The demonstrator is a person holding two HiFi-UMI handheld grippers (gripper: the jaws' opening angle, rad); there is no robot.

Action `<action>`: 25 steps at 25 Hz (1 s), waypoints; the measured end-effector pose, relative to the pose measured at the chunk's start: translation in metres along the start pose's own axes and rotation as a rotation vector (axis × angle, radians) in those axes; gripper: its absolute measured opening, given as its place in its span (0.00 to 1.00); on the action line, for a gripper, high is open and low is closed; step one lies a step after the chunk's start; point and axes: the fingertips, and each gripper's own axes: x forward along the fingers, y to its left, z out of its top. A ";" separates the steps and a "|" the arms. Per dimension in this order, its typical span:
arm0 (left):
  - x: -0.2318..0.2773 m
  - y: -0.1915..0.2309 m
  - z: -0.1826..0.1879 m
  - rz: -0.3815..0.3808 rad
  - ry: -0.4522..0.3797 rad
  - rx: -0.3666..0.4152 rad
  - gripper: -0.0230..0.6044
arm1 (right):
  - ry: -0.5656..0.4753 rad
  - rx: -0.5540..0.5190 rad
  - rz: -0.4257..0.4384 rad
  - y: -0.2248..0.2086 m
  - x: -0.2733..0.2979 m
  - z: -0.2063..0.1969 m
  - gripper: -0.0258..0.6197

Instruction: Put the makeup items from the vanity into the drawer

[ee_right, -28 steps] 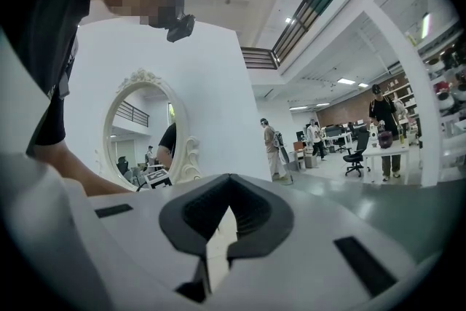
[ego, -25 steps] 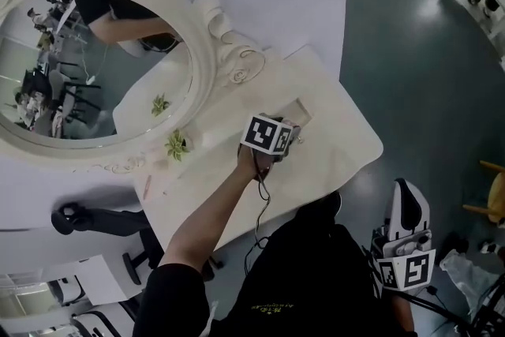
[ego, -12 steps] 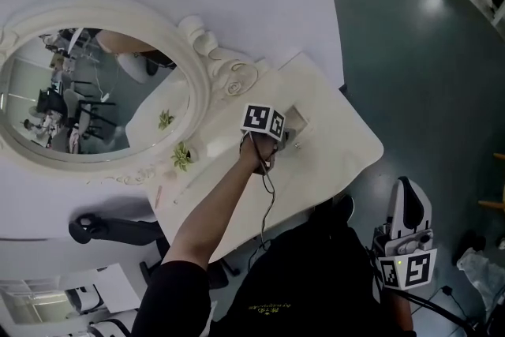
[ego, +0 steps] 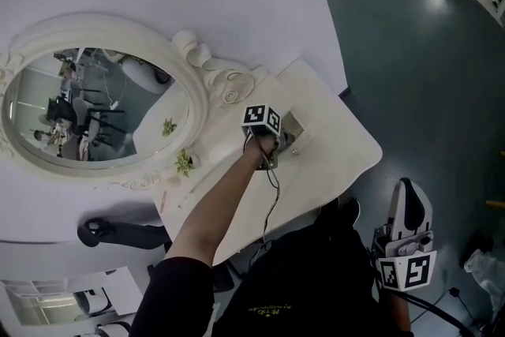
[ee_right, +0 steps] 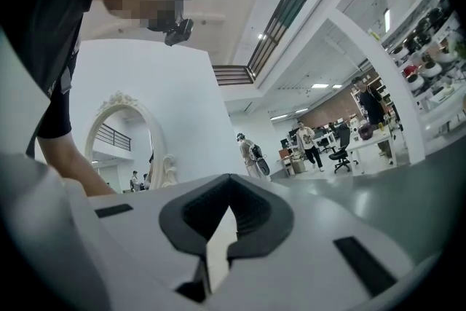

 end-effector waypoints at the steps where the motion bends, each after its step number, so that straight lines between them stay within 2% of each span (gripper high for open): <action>1: 0.002 0.001 0.000 0.014 0.009 -0.002 0.41 | -0.004 0.001 -0.003 -0.002 0.000 0.001 0.04; 10: 0.016 0.007 -0.007 0.144 0.107 0.017 0.42 | -0.011 0.011 -0.010 -0.015 -0.001 0.002 0.04; 20: 0.016 0.006 -0.010 0.148 0.145 0.043 0.42 | -0.021 0.014 -0.005 -0.015 -0.003 0.004 0.04; 25: 0.002 0.002 -0.005 0.126 0.107 0.102 0.42 | -0.027 0.012 -0.006 -0.015 -0.004 0.004 0.04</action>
